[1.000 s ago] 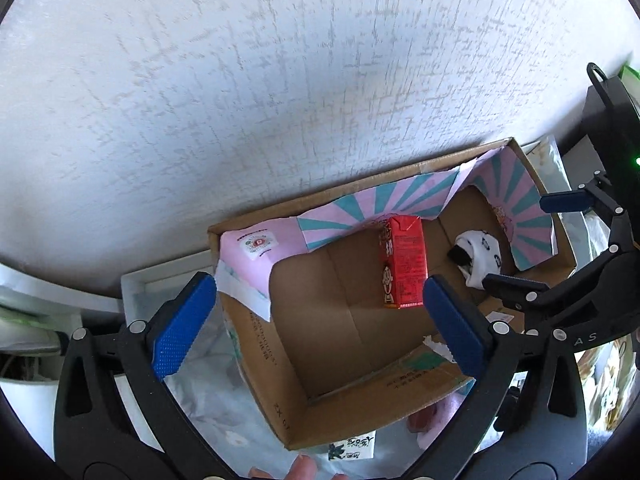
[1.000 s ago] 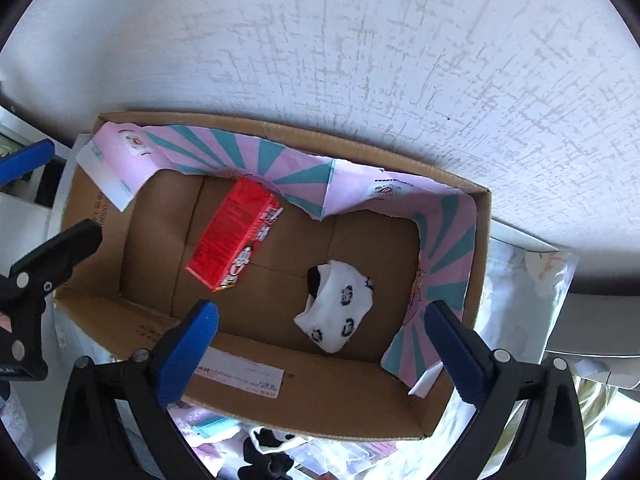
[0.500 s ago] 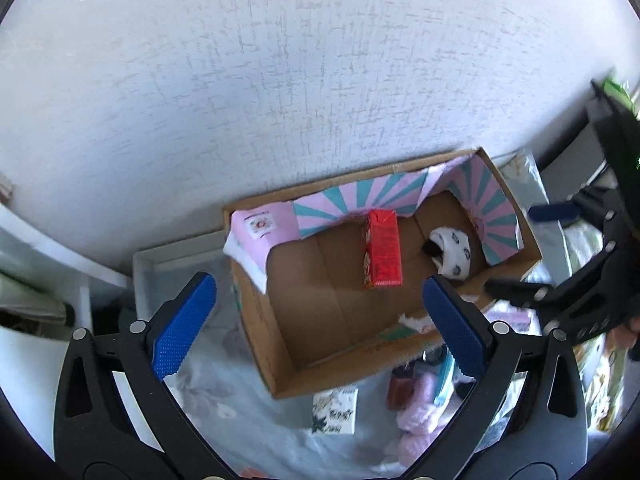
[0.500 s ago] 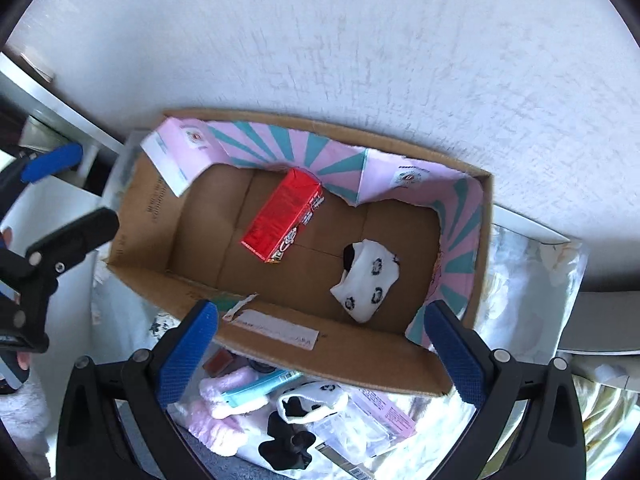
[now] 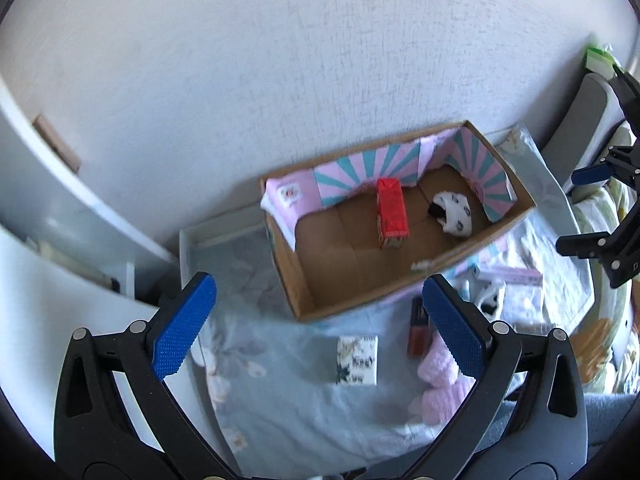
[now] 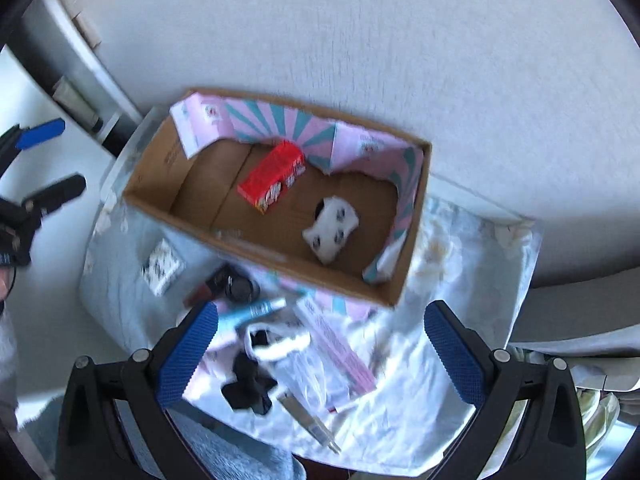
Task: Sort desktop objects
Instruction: 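Withdraw both tools from the box toward the remaining items, then grasp the white tissue pack with the left tool while the right tool grasps the clear floss box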
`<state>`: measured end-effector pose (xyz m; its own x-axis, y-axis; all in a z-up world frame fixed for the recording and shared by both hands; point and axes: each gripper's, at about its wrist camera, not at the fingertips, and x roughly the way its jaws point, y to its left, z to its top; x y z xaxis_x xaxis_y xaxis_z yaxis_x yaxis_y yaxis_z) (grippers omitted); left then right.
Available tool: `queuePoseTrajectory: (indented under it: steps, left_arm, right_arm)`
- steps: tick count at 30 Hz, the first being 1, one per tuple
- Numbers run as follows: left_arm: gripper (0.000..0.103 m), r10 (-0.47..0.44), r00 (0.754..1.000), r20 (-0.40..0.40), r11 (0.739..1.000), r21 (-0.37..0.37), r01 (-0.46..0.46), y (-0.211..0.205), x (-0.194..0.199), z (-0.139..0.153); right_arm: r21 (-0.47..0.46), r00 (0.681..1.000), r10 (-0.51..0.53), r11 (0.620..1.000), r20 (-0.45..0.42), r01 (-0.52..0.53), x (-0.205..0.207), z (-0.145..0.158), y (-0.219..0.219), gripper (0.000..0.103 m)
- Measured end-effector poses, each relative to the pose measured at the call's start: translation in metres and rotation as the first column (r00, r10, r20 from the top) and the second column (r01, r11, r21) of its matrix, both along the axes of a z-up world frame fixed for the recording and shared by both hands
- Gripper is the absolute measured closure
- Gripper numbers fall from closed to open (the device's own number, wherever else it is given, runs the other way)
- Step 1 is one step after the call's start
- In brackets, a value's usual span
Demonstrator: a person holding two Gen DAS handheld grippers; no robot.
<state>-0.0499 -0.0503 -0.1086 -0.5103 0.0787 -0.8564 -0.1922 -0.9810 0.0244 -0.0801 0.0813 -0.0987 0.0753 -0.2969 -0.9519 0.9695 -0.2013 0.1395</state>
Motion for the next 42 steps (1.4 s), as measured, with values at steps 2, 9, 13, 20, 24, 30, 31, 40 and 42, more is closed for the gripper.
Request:
queuePoseTrajectory:
  steps: [2, 9, 13, 20, 24, 30, 31, 40, 42]
  left_arm:
    - [0.000, 0.009, 1.000, 0.013, 1.000, 0.008, -0.009, -0.007, 0.012, -0.005]
    - [0.000, 0.002, 0.998, 0.067, 1.000, -0.006, -0.002, -0.012, 0.036, -0.042]
    - [0.000, -0.016, 0.994, 0.106, 0.999, 0.044, 0.011, -0.010, 0.045, -0.072]
    - [0.000, -0.030, 0.985, 0.171, 0.999, 0.033, 0.025, 0.002, 0.049, -0.118]
    - [0.000, -0.031, 0.983, 0.179, 0.999, 0.036, 0.025, 0.004, 0.046, -0.129]
    - [0.007, -0.039, 0.982, 0.186, 0.998, 0.055, 0.029, 0.007, 0.040, -0.141]
    - [0.008, -0.039, 0.981, 0.188, 0.998, 0.051, 0.029, 0.008, 0.039, -0.142]
    - [0.026, -0.044, 0.974, 0.224, 0.998, 0.045, 0.035, 0.014, 0.030, -0.158]
    - [0.029, -0.041, 0.972, 0.230, 0.999, 0.040, 0.033, 0.015, 0.028, -0.162]
  right_arm:
    - [-0.001, 1.000, 0.008, 1.000, 0.007, -0.008, 0.001, -0.004, 0.013, 0.000]
    - [-0.013, 0.997, 0.075, 0.997, 0.009, -0.075, 0.014, -0.028, 0.057, 0.000]
    - [0.003, 0.990, 0.128, 0.992, 0.055, -0.129, 0.027, -0.050, 0.070, 0.000]
    - [0.047, 0.980, 0.182, 0.981, 0.083, -0.187, 0.044, -0.087, 0.072, 0.005]
    - [0.042, 0.977, 0.161, 0.985, 0.141, -0.168, 0.040, -0.100, 0.070, 0.010]
    - [0.066, 0.969, 0.184, 0.978, 0.165, -0.197, 0.038, -0.118, 0.069, 0.021]
    - [0.074, 0.969, 0.182, 0.978, 0.166, -0.196, 0.038, -0.122, 0.069, 0.023]
    - [0.076, 0.952, 0.196, 0.973, 0.235, -0.219, 0.032, -0.136, 0.068, 0.030]
    - [0.080, 0.950, 0.203, 0.971, 0.238, -0.227, 0.032, -0.138, 0.067, 0.030]
